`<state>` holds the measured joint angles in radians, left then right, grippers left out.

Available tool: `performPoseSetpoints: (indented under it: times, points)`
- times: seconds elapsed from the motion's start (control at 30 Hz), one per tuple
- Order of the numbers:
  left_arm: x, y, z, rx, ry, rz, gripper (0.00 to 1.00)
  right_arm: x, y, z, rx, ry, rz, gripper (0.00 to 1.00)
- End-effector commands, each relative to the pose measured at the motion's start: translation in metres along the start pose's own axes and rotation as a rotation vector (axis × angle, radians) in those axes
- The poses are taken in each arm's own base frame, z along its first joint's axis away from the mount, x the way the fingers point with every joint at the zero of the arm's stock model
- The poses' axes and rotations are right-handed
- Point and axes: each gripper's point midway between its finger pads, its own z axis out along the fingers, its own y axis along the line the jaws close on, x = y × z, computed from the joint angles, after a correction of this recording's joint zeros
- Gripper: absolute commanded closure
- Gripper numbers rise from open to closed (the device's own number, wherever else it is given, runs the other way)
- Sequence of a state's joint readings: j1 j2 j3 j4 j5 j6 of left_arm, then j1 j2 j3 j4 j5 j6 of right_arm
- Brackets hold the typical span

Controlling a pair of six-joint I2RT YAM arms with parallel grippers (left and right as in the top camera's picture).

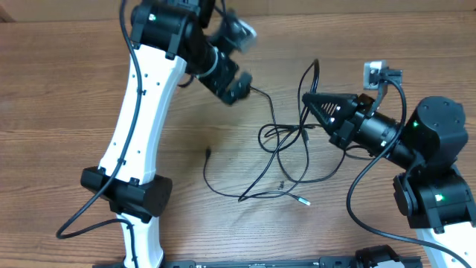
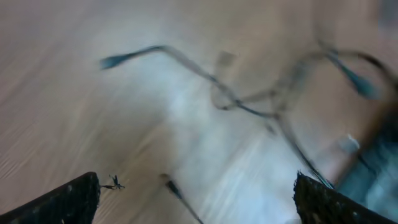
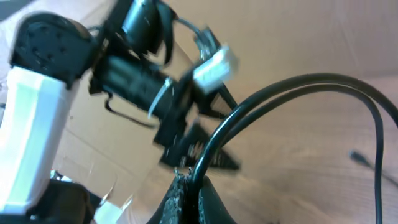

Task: Untangle cables

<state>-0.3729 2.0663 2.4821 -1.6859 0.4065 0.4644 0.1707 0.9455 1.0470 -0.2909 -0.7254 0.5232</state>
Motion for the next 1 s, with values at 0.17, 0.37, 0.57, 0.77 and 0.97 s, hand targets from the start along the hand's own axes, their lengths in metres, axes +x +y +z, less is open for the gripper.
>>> performPoseSetpoints:
  times: [0.17,0.37,0.57,0.77,0.97]
  points:
    - [-0.018,-0.048,0.006,0.193,-0.094,0.312,0.00,-0.055,-0.007,-0.010,0.122,-0.243,-0.092,0.96]
    - [-0.024,-0.064,0.005,0.259,-0.133,0.326,0.00,-0.073,-0.022,-0.012,0.201,-0.331,-0.099,0.96]
    - [-0.032,-0.087,-0.001,0.360,-0.208,0.413,0.00,-0.062,-0.051,0.006,0.247,-0.268,-0.049,0.96]
    - [-0.031,-0.103,0.009,0.344,-0.181,0.546,0.00,-0.053,-0.076,0.026,0.265,-0.225,0.034,0.96]
    - [-0.020,-0.089,0.024,0.196,-0.046,0.601,0.00,-0.054,-0.069,0.028,0.220,-0.221,0.057,0.96]
